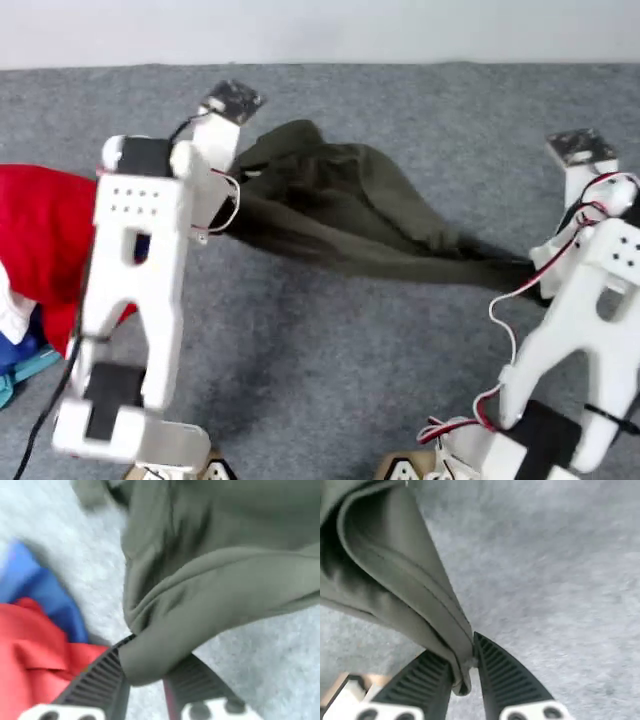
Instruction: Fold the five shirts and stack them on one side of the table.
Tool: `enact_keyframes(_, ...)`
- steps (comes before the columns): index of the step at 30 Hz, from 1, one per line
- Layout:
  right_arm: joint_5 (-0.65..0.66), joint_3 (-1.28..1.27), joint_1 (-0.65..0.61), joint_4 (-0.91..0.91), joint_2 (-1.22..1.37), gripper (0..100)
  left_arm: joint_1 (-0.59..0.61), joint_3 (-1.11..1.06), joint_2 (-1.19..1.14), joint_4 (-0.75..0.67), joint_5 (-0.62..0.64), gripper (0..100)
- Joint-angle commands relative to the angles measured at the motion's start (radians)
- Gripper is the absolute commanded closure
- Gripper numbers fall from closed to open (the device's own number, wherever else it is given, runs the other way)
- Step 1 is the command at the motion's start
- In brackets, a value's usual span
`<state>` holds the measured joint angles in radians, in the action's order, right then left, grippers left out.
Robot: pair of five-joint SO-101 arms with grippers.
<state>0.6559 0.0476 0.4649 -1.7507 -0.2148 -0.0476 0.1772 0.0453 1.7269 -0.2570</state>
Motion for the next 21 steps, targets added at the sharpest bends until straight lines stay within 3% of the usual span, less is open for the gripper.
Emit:
enact_keyframes(1, -0.012, 0.068, -0.002, -0.042, -0.093, 98.9, 0.000, 0.061, 0.210, 0.017, 0.000, 98)
enact_keyframes(13, -0.141, 0.110, -0.025, -0.041, -0.165, 98.9, 0.060, 0.182, 0.479, -0.023, 0.000, 98)
enact_keyframes(21, -0.226, 0.448, -0.094, -0.015, -0.160, 98.9, 0.061, 0.286, 0.535, -0.183, -0.002, 98)
